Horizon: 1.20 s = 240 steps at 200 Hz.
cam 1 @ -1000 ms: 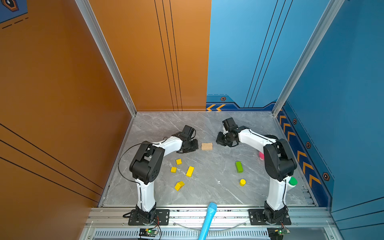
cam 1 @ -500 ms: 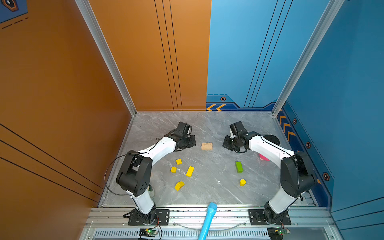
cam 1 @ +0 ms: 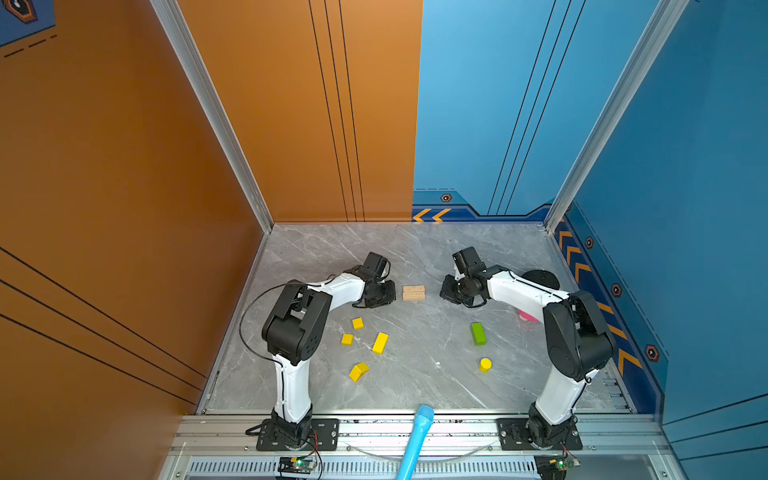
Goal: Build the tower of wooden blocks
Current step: 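Hold both grippers beside the aligned wooden blocks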
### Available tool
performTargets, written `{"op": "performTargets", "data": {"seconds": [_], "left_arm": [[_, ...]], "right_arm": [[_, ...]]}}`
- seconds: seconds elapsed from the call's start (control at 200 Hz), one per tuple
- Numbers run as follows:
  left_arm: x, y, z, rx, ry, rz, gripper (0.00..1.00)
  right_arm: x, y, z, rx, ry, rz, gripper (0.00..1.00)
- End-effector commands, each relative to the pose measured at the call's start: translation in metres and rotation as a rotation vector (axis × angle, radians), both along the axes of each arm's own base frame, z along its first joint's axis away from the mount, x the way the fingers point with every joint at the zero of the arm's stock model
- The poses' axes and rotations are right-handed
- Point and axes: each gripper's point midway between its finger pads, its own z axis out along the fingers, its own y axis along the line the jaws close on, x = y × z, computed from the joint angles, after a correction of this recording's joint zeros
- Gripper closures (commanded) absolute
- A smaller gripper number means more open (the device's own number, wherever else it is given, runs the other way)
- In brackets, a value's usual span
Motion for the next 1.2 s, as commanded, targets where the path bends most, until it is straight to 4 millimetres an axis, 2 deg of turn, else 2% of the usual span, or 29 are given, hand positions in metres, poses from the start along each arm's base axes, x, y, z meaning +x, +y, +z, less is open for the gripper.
{"op": "performTargets", "data": {"seconds": [0.0,0.38,1.196], "left_arm": [[0.005,-0.014,0.001,-0.051,0.016,-0.005,1.00],[0.004,-0.029,-0.008,-0.070,0.045,-0.015,1.00],[-0.003,-0.033,-0.009,-0.073,0.062,-0.013,1.00]], "right_arm": [[0.006,0.001,0.004,0.020,-0.010,-0.007,1.00],[0.009,-0.004,0.001,0.033,-0.003,-0.016,1.00],[0.007,-0.001,-0.006,0.040,0.014,-0.018,1.00]]}}
